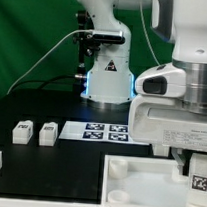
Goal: Assemble one leg
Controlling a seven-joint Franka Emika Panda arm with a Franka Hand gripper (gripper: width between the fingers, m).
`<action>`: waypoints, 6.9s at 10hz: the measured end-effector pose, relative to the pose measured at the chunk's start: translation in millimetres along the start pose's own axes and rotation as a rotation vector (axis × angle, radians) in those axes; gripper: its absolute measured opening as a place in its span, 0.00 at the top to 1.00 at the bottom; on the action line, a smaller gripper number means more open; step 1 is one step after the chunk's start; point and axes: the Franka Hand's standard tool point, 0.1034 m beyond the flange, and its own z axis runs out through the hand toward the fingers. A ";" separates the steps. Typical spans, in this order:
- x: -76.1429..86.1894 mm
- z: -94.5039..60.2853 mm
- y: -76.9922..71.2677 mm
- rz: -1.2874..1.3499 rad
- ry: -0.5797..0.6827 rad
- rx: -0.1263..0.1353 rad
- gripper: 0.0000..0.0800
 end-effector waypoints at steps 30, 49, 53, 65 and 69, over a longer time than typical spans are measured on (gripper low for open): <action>14.1 -1.8 3.5 0.300 -0.039 0.033 0.64; -8.7 3.5 0.1 0.714 -0.034 0.108 0.19; 2.6 3.9 -3.2 0.075 0.016 0.031 0.19; 3.1 4.9 -4.6 1.466 -0.065 0.191 0.63; 5.7 3.2 0.3 1.615 -0.052 0.179 0.62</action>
Offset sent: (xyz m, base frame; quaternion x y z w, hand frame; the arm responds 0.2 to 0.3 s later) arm 0.0200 -0.0122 0.0027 -0.0131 -0.0199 0.4183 0.9080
